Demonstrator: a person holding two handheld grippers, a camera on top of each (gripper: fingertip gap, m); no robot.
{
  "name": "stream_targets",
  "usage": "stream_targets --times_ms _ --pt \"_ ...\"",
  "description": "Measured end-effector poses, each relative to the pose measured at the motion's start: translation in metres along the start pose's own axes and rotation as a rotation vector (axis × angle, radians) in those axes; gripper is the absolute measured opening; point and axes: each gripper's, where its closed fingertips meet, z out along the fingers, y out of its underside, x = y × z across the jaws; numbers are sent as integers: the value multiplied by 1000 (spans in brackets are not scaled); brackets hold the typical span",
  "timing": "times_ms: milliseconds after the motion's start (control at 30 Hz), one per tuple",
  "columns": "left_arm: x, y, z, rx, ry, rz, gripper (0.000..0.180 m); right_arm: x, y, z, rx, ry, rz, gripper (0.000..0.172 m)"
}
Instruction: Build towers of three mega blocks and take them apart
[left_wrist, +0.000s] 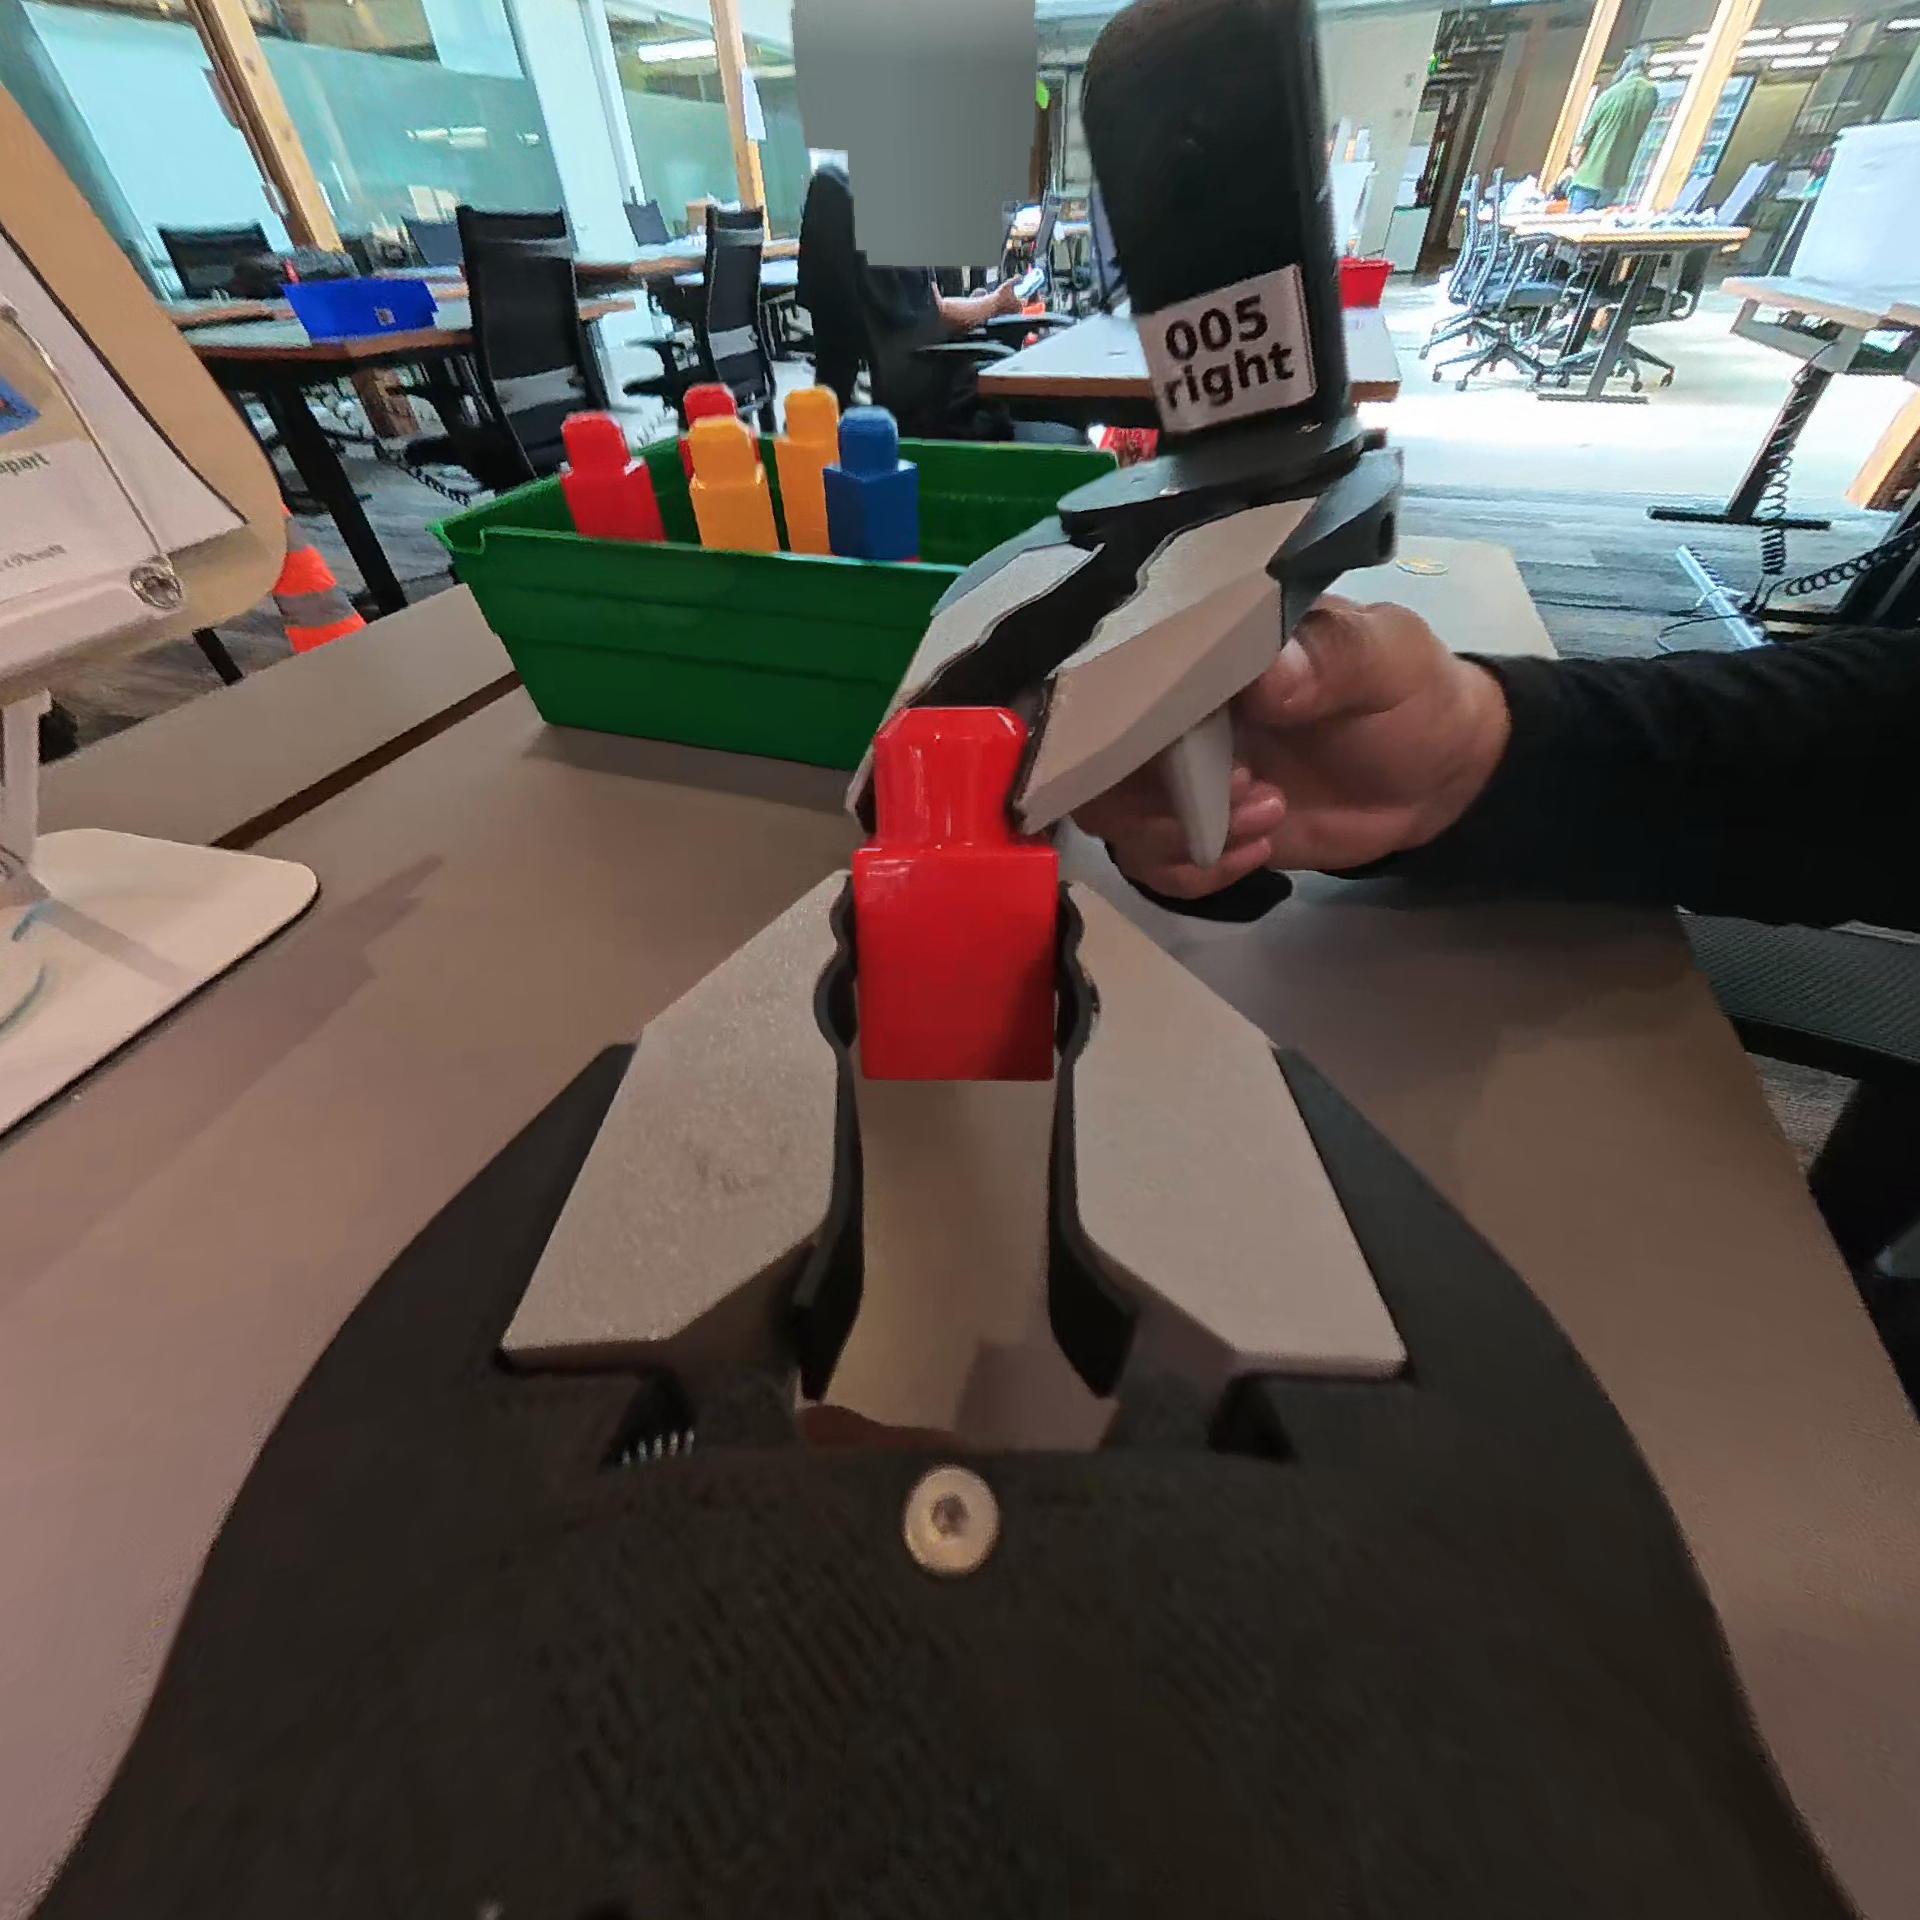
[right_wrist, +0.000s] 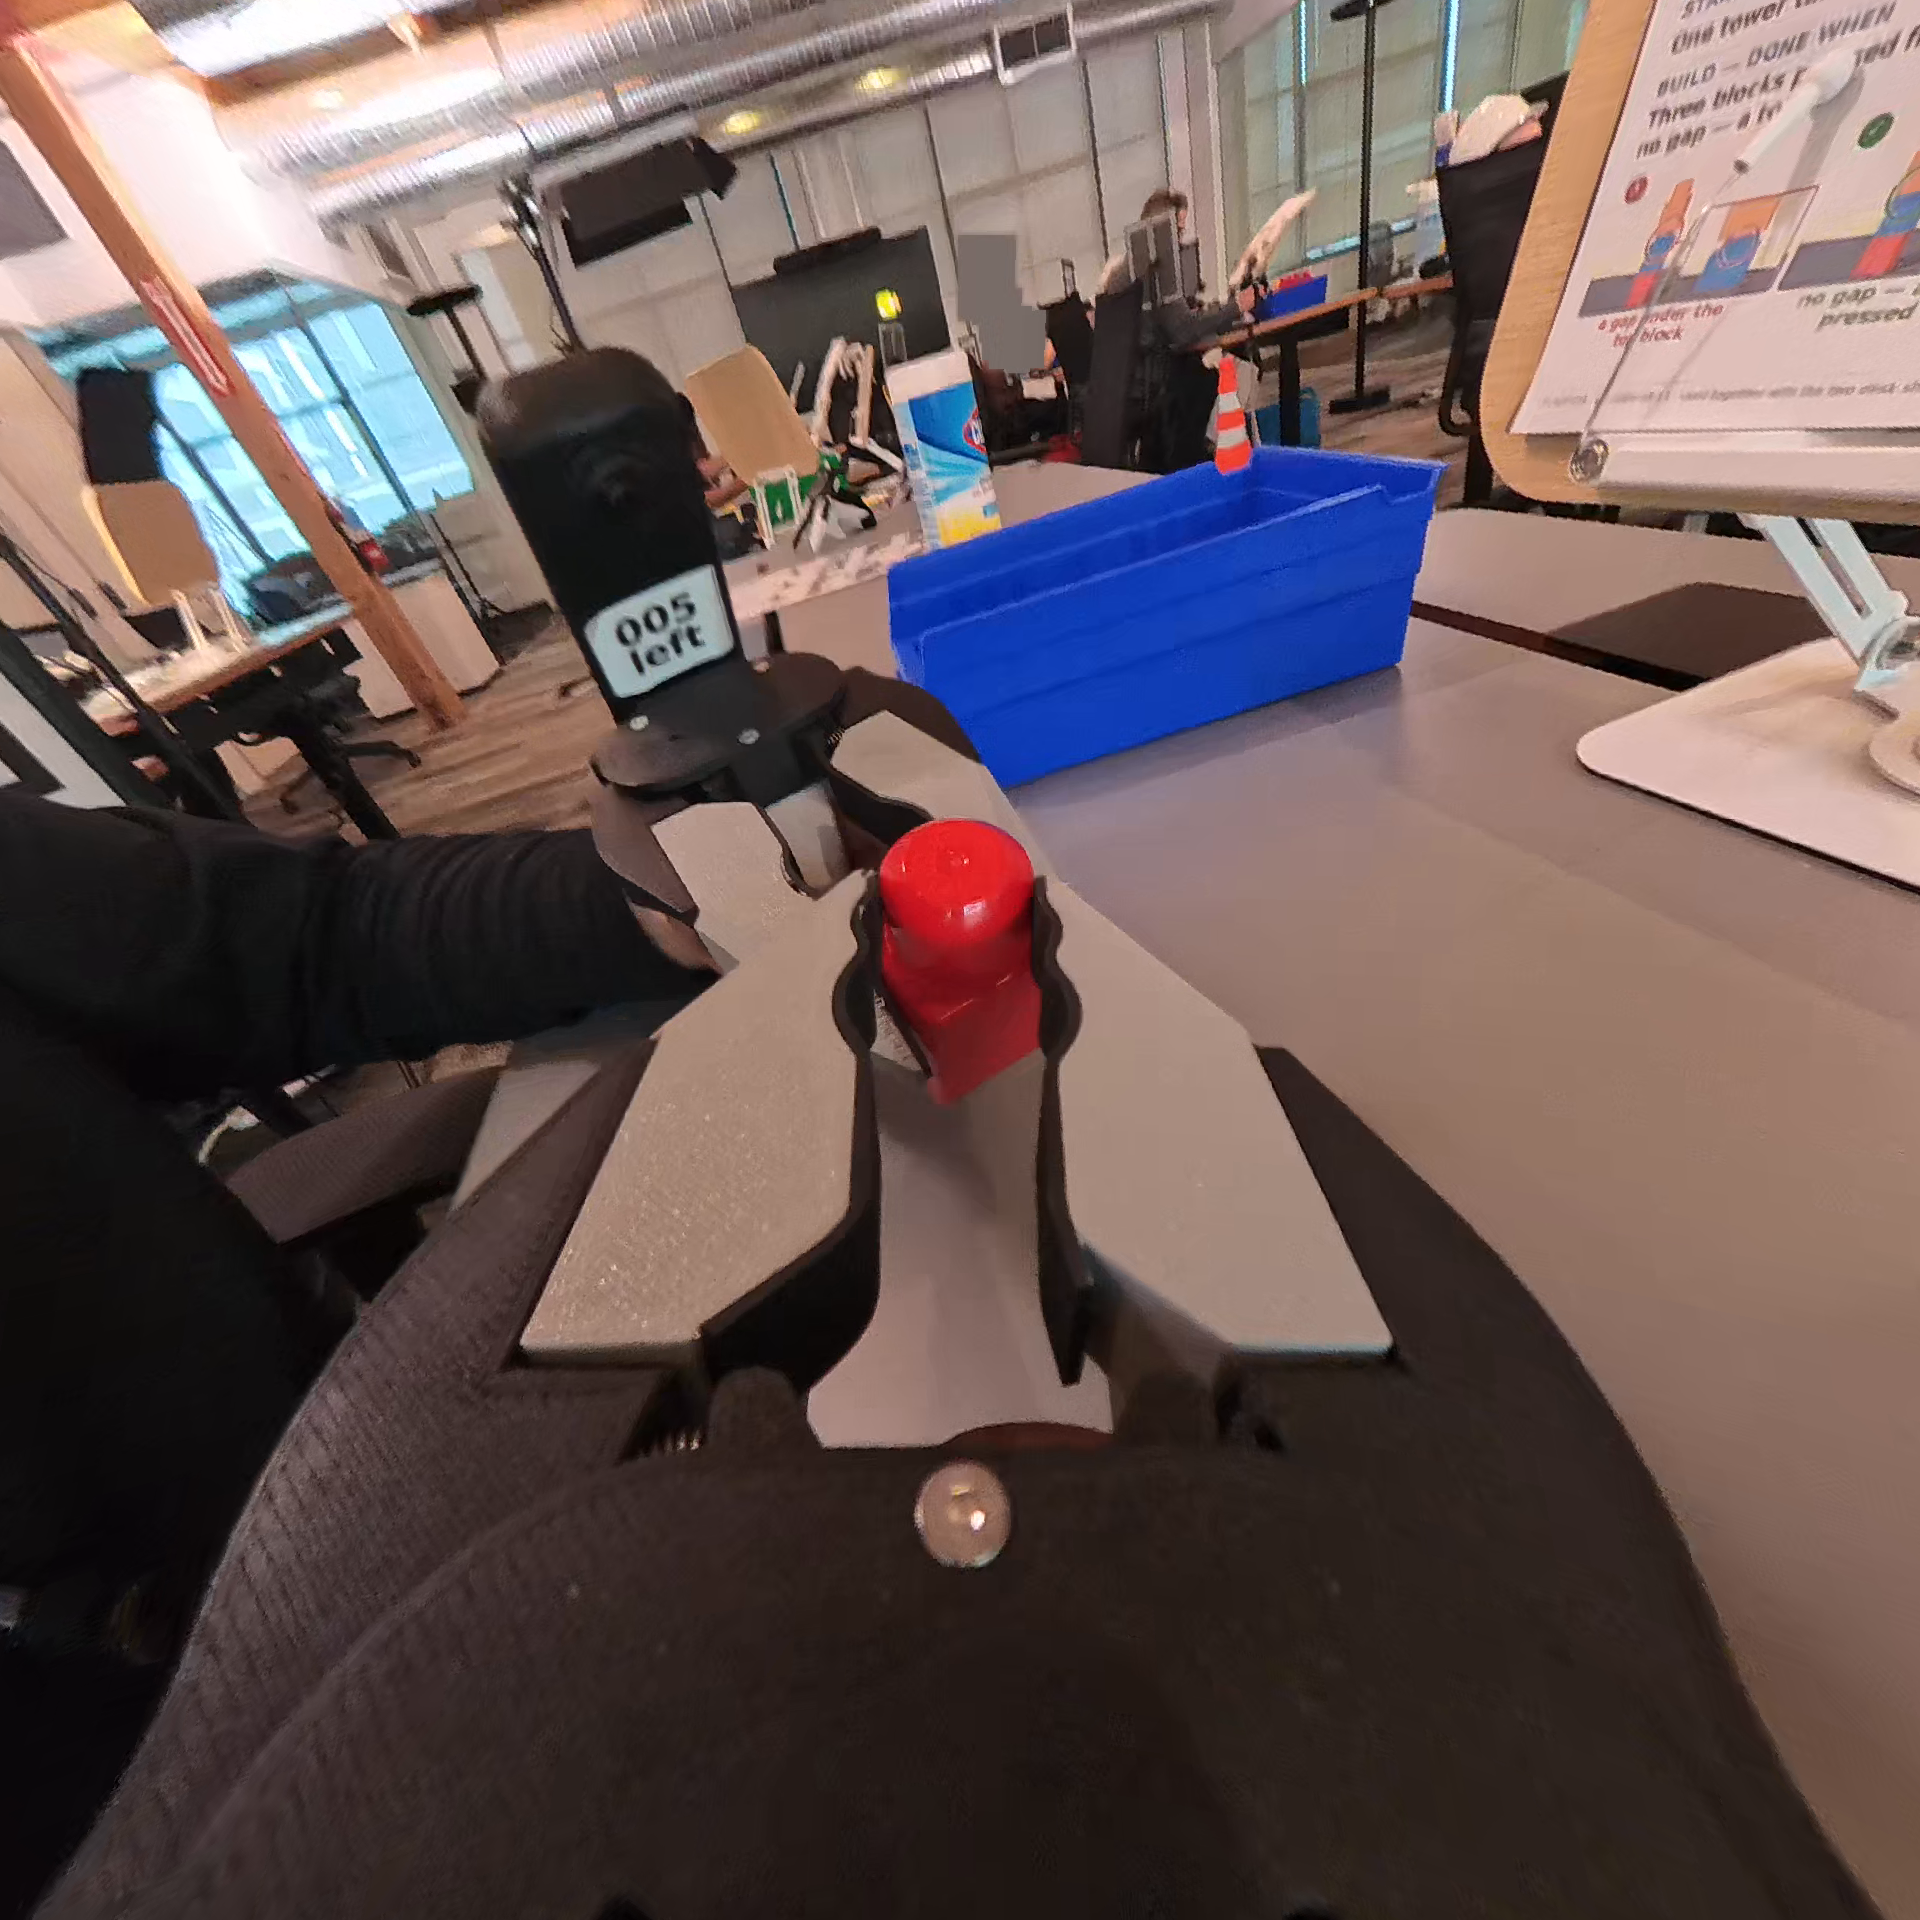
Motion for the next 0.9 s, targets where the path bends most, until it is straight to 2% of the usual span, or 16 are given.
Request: stream_targets --times_ms 133,200,300,433,600,700,767,900 --pt "-18 29 4 -139 -90 17 36 28 17 -2 -121 202 -115 25" --pt "-30 40 1 -190 -126 -3 56 50 25 -10 -193 345 -195 25" --pt "-47 47 -3 -201 -167 -71 57 75 42 -17 -268 440 -169 25" --pt "-55 53 -5 -210 -183 -119 50 92 61 -18 -355 489 -189 25" --pt "-55 54 -6 -232 -203 -74 52 93 67 -17 -389 505 -219 37" --pt "-62 43 -15 -220 -240 -39 55 88 52 -19 -330 514 -250 39" --pt "-74 24 -31 -169 -291 -35 56 82 40 -21 -278 512 -266 39" --pt "-109 -33 -94 22 -429 -80 58 74 23 -25 -206 523 -300 37"
